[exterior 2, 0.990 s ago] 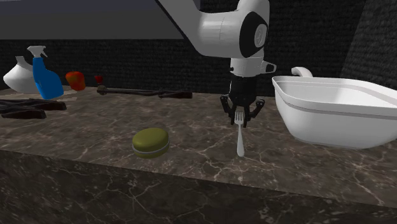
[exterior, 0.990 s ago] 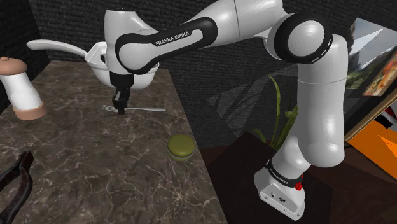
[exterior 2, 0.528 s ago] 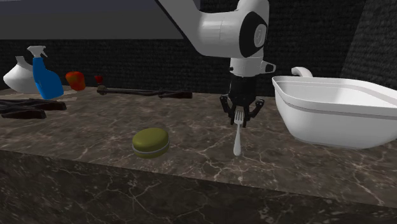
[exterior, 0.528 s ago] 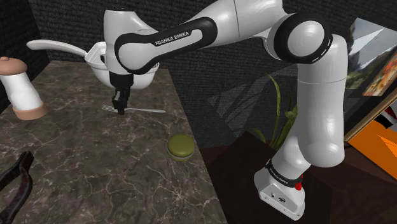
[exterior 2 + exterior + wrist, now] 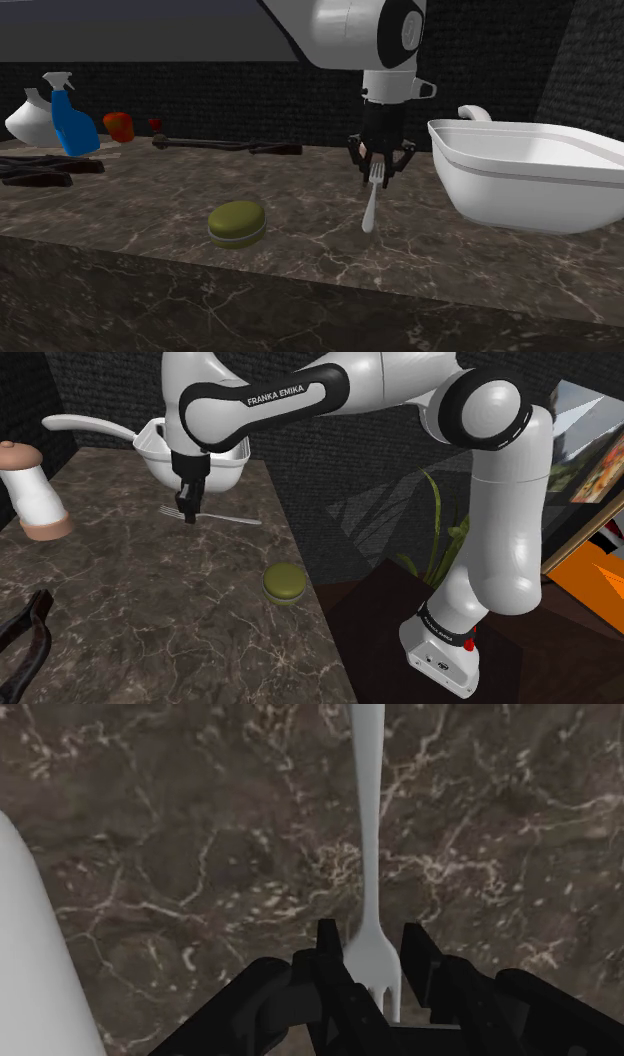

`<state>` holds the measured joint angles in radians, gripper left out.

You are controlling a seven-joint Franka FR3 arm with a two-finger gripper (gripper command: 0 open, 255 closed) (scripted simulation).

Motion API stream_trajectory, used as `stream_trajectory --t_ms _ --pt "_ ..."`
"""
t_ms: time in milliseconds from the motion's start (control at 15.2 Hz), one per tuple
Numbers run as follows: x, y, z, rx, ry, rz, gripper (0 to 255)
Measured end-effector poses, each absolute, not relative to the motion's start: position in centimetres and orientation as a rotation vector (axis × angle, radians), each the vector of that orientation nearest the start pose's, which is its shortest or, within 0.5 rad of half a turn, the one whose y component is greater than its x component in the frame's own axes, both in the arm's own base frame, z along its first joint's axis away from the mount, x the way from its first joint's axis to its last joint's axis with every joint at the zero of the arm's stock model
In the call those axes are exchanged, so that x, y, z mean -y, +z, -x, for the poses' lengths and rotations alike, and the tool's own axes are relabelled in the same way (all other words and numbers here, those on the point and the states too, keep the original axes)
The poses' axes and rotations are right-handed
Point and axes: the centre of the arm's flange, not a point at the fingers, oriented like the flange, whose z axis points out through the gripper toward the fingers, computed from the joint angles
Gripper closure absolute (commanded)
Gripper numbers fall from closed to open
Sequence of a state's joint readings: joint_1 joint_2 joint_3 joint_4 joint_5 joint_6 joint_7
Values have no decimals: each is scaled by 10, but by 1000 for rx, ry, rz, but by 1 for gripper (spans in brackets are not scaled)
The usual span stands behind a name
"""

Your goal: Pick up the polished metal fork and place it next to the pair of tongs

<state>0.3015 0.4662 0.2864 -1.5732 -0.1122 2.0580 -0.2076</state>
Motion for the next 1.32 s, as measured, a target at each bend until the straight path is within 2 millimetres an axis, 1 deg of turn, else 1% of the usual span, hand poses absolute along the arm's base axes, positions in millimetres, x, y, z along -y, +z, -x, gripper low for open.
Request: stream_trajectory --t_ms 1122,1254,1320 --pt "-354 472 -588 1231 -51 2854 255" --pt "-363 475 -572 1231 -50 2854 255" --pt "-372 478 -565 1232 -50 2853 255"
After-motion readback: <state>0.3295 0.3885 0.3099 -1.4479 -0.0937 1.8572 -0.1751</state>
